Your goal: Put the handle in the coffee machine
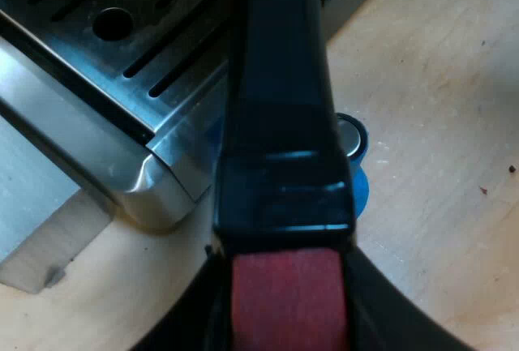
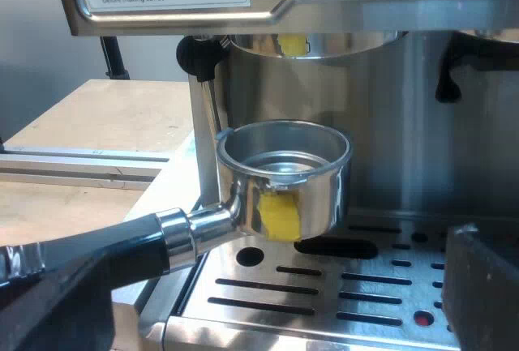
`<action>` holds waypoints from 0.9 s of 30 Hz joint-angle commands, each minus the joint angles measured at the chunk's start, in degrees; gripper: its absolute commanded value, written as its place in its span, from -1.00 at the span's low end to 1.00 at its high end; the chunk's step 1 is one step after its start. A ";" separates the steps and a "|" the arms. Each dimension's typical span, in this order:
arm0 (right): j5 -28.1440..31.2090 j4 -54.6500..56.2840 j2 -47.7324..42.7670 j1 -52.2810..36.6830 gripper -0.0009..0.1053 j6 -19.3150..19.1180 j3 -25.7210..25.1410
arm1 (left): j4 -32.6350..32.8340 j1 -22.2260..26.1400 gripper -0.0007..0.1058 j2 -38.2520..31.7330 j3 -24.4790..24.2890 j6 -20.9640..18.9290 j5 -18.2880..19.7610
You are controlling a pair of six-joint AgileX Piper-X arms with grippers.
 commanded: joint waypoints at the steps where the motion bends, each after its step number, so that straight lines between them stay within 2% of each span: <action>1: -0.03 -0.25 -0.36 -0.23 0.59 -0.08 -0.07 | -2.39 0.15 -0.98 -0.49 -0.86 -0.80 2.67; 27: -0.03 -0.25 -0.36 -0.23 0.59 -0.08 -0.07 | -2.92 0.15 -0.98 -0.49 -0.86 -0.80 2.68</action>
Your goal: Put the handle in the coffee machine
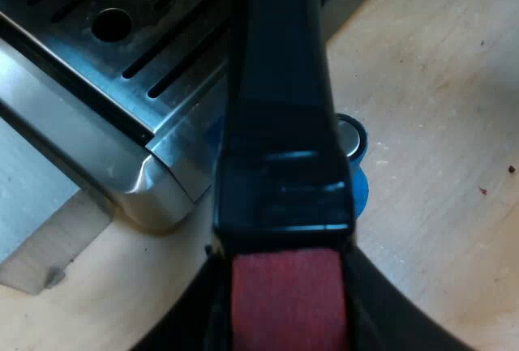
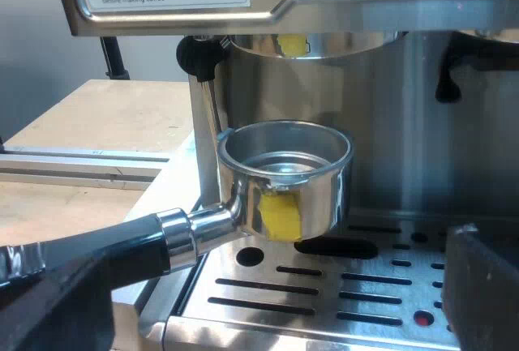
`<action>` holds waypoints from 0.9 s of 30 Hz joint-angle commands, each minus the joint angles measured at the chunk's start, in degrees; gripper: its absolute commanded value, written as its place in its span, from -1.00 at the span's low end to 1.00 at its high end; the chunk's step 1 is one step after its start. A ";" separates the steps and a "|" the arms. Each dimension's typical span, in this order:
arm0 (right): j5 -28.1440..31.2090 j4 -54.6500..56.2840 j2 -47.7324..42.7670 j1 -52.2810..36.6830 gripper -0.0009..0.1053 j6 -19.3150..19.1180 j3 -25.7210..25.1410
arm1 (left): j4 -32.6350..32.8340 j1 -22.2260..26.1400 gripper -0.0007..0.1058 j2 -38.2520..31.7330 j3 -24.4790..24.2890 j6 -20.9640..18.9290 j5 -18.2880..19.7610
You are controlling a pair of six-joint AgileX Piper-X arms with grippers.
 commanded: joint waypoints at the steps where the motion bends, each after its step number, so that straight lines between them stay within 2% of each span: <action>1: -0.03 -0.25 -0.36 -0.23 0.59 -0.08 -0.07 | -2.66 0.15 -0.98 -0.49 -0.86 -0.80 2.58; 27: -0.03 -0.25 -0.36 -0.23 0.59 -0.08 -0.07 | -2.66 0.15 -0.98 -0.49 -0.86 -0.80 3.53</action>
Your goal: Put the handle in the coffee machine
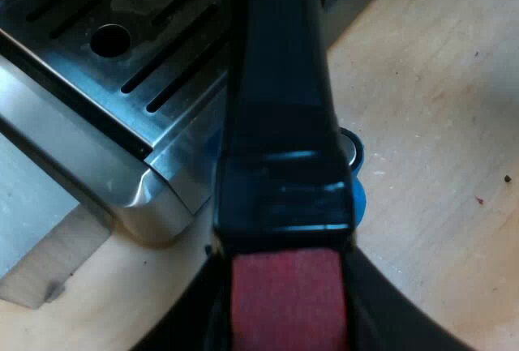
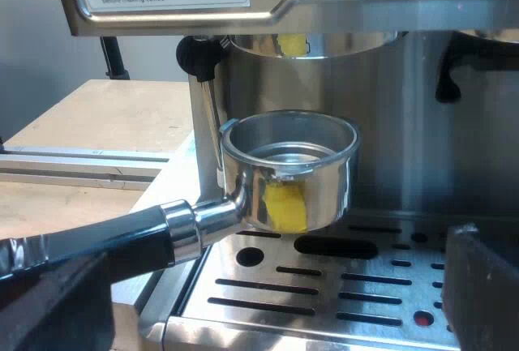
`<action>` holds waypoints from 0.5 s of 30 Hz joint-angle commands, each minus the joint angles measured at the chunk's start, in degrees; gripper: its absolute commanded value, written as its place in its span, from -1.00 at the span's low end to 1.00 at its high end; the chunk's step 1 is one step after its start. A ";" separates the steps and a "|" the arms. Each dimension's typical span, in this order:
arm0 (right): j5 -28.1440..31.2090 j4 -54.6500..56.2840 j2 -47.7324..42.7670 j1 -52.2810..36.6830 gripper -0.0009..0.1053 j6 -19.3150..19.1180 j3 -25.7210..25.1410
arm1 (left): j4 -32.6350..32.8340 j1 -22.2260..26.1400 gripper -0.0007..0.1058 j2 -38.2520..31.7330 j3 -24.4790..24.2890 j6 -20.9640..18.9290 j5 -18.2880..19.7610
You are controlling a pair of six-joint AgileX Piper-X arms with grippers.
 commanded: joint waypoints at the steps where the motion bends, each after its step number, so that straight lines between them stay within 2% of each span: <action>1: -0.03 -0.25 -0.36 -0.23 0.59 -0.08 -0.07 | -2.07 0.15 -0.98 -0.49 -0.86 -0.80 2.64; 15: -0.03 -0.25 -0.36 -0.23 0.59 -0.08 -0.07 | -1.51 0.15 -0.98 -0.49 -0.86 -0.74 2.95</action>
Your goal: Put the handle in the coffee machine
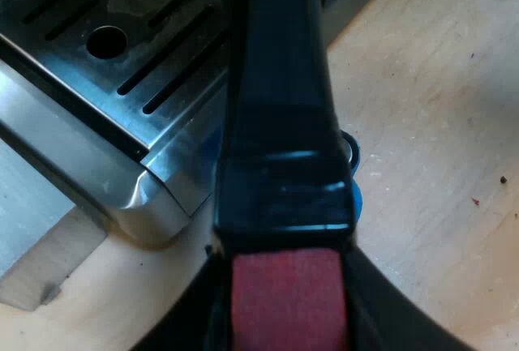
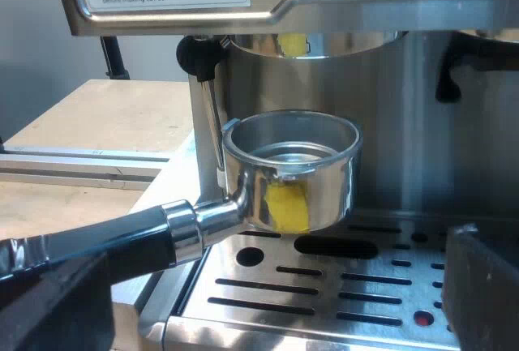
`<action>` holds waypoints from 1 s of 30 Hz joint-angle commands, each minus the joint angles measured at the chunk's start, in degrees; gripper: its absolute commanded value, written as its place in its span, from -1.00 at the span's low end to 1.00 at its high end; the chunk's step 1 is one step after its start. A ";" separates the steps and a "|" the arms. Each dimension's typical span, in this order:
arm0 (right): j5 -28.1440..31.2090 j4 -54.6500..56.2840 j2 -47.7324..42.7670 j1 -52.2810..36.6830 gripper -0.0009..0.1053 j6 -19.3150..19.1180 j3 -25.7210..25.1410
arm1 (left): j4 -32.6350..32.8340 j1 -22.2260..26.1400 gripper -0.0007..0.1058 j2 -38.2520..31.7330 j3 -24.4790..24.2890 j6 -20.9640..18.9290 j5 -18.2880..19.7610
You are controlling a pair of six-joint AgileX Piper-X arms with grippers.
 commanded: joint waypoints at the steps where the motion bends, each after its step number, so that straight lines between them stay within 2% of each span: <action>1: -0.03 -0.25 -0.36 -0.23 0.59 -0.08 -0.07 | -1.33 0.15 -0.98 -0.49 -0.86 -0.81 2.57; 9: -0.03 -0.25 -0.36 -0.23 0.59 -0.08 -0.07 | -1.04 0.15 -0.98 -0.30 -0.86 -0.79 2.75; 10: -0.03 -0.25 -0.36 -0.23 0.59 -0.08 -0.07 | -0.63 0.15 -0.98 -0.30 -0.86 -0.51 4.41; 12: -0.03 -0.25 -0.36 -0.23 0.59 -0.08 -0.07 | -0.98 0.15 -0.98 -0.30 -0.86 -0.53 4.71; 16: -0.03 -0.25 -0.36 -0.23 0.59 -0.08 -0.07 | -0.91 0.15 -0.98 -0.14 -0.86 2.85 4.73; 23: -0.03 -0.25 -0.36 -0.23 0.59 -0.08 -0.07 | -0.91 0.15 -0.98 2.06 -0.86 3.35 4.73; 30: -0.03 -0.25 -0.36 -0.23 0.59 -0.08 -0.07 | 0.32 0.15 -0.98 4.84 -2.96 7.51 4.19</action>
